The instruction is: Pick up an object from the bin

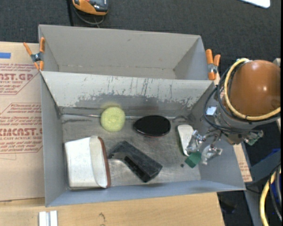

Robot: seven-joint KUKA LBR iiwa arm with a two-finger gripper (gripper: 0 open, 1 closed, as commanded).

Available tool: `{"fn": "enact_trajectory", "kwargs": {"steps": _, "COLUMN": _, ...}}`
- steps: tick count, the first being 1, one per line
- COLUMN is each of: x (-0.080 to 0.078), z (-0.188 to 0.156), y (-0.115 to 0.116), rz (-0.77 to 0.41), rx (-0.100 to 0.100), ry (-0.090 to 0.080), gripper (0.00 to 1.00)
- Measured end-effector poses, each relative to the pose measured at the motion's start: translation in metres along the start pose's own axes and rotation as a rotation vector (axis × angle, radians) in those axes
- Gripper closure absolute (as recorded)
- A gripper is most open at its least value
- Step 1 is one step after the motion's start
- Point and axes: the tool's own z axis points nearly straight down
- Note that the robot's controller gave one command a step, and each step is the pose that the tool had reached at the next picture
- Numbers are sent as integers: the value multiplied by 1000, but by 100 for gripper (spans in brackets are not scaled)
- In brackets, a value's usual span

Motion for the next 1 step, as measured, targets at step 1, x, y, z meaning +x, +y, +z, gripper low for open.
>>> {"fn": "enact_trajectory", "kwargs": {"steps": 1, "x": -8, "z": -16, "y": 1, "rz": -66, "rx": -7, "ry": 5, "gripper": 100}}
